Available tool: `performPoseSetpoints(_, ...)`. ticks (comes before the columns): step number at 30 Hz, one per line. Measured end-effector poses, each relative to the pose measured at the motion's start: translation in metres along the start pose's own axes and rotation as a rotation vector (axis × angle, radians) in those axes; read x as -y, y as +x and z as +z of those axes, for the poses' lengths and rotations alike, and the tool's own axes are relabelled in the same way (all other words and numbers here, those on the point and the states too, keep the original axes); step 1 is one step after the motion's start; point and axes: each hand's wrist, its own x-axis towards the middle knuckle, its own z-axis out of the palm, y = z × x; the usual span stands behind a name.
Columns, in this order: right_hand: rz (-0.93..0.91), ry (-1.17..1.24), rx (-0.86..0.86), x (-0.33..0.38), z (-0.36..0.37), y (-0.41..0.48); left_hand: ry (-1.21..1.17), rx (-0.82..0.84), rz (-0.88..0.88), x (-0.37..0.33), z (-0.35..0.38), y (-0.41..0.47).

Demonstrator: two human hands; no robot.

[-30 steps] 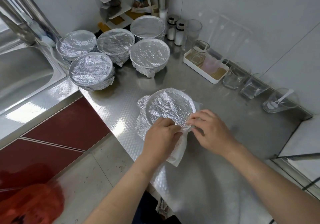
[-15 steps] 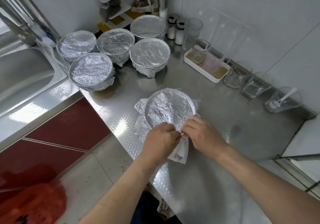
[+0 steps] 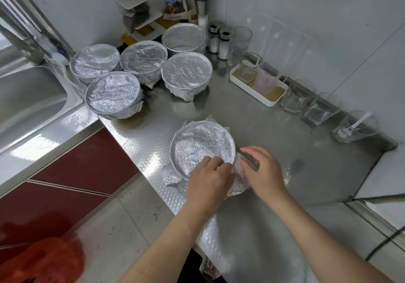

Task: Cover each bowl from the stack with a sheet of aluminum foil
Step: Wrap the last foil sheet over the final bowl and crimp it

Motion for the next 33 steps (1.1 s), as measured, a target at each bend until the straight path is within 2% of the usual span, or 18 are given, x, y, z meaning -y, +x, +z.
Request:
performPoseSetpoints(11, 0.265, 0.235, 0.194, 0.015, 0.014, 0.002, -0.078, -0.008, -0.048, 0.002, 0.011, 0.003)
performPoseSetpoints(21, 0.452, 0.546, 0.063, 0.014, 0.036, 0.004, -0.148, -0.028, -0.16, -0.003, 0.018, 0.008)
performPoseSetpoints(28, 0.788, 1.005, -0.044, 0.025, 0.049, 0.003, -0.176, 0.007, -0.184, -0.005, 0.018, 0.008)
performPoseSetpoints(33, 0.858, 1.088, -0.083, 0.027, 0.052, -0.003, -0.202, -0.011, -0.224, -0.008, 0.02, 0.011)
